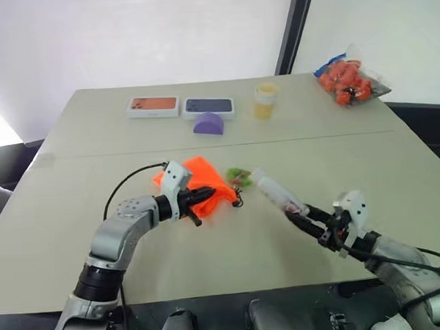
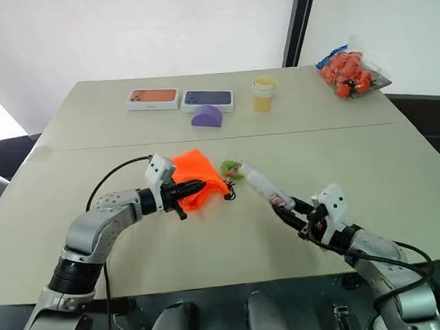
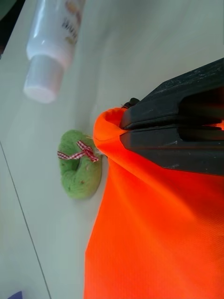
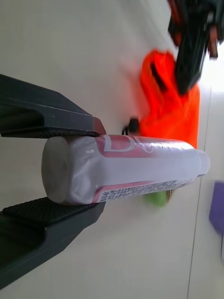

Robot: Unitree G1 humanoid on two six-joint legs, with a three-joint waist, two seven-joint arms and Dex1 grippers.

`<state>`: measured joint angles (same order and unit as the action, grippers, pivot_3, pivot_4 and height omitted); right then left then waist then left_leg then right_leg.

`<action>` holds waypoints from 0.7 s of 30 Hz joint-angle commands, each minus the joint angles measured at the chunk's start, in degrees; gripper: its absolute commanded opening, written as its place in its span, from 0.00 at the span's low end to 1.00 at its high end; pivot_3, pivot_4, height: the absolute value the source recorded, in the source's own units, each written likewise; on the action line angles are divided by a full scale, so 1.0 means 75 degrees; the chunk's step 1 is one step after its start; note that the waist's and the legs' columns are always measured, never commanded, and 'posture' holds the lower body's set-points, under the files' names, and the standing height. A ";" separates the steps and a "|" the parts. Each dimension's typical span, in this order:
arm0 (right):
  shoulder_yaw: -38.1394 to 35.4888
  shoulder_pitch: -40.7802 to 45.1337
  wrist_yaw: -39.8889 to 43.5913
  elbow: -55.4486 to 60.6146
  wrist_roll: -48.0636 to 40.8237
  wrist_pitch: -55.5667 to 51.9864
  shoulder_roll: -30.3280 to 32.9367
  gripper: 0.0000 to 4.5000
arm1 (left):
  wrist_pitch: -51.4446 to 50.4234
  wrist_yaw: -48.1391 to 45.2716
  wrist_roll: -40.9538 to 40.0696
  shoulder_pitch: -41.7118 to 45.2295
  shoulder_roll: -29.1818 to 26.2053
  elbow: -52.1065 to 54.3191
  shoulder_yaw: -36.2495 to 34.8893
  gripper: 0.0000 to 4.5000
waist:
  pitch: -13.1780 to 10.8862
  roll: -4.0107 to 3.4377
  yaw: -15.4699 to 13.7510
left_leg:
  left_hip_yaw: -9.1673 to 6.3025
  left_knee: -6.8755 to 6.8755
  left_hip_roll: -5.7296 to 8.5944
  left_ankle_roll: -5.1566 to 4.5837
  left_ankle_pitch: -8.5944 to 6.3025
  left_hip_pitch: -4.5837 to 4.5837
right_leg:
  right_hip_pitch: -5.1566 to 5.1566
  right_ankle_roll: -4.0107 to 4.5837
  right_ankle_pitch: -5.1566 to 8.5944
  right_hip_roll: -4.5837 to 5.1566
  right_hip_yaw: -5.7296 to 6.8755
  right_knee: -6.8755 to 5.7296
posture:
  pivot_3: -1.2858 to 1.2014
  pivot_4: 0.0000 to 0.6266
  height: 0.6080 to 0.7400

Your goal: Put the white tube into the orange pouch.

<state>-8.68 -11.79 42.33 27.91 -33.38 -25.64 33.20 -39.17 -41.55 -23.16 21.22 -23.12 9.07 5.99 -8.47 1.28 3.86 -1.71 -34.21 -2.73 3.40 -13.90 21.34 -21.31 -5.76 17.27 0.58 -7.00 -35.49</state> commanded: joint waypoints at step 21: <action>0.1956 0.1143 -0.0296 0.0179 0.0968 -0.0235 -0.0234 0.30 | -0.0033 -0.0130 -0.0220 0.0293 -0.0105 0.0421 -0.0051 0.00 | -0.0006 0.0016 -0.0188 | 0.0001 0.0012 -0.0001 0.0000 0.0000 0.0011 | -0.0006 0.0017 -0.0010 0.0001 0.0004 0.0027 | 0.52 0.24 0.87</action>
<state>5.33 -3.79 40.30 29.29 -26.99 -27.90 31.89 -39.78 -41.47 -23.03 22.70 -24.47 8.37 5.79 -8.52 1.41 2.46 -1.70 -34.12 -2.74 3.40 -13.90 21.41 -21.35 -5.63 17.20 0.59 -6.98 -35.29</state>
